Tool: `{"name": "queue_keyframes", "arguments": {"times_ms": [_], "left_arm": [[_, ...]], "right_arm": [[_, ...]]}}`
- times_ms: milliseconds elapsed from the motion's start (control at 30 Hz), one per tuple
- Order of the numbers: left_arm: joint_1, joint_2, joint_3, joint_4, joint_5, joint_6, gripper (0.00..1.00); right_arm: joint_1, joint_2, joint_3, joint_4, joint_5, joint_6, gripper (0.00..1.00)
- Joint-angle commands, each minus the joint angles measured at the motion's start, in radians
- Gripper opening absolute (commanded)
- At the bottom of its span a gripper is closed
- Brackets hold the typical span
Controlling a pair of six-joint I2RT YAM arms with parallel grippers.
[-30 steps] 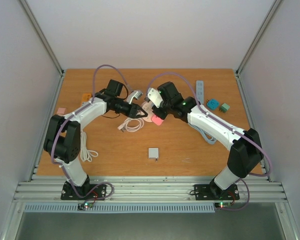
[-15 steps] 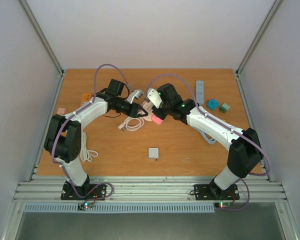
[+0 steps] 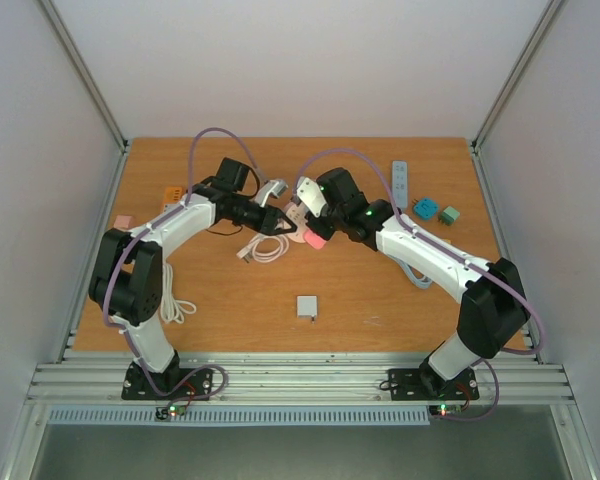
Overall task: Pull the plug off the socket
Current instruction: Remove the plug from the socket.
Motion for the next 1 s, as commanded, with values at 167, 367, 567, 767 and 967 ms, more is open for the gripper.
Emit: {"name": "queue_keyframes", "arguments": {"times_ms": [167, 367, 567, 767, 967], "left_arm": [[0.011, -0.032, 0.011, 0.008, -0.295, -0.010, 0.00], [0.036, 0.018, 0.029, 0.011, -0.040, -0.051, 0.01], [0.041, 0.031, 0.041, -0.012, -0.108, -0.058, 0.00], [0.034, 0.005, 0.038, -0.016, -0.322, -0.045, 0.00], [0.034, 0.006, 0.038, -0.019, -0.353, -0.039, 0.00]], "right_arm": [[-0.006, -0.021, 0.035, -0.041, 0.065, 0.023, 0.01], [-0.006, -0.074, -0.029, 0.045, 0.102, -0.037, 0.01], [-0.006, -0.097, -0.049, 0.100, 0.171, -0.043, 0.01], [-0.006, -0.099, -0.032, 0.057, 0.075, 0.008, 0.01], [-0.006, -0.093, -0.028, 0.060, 0.117, -0.012, 0.01]]}}
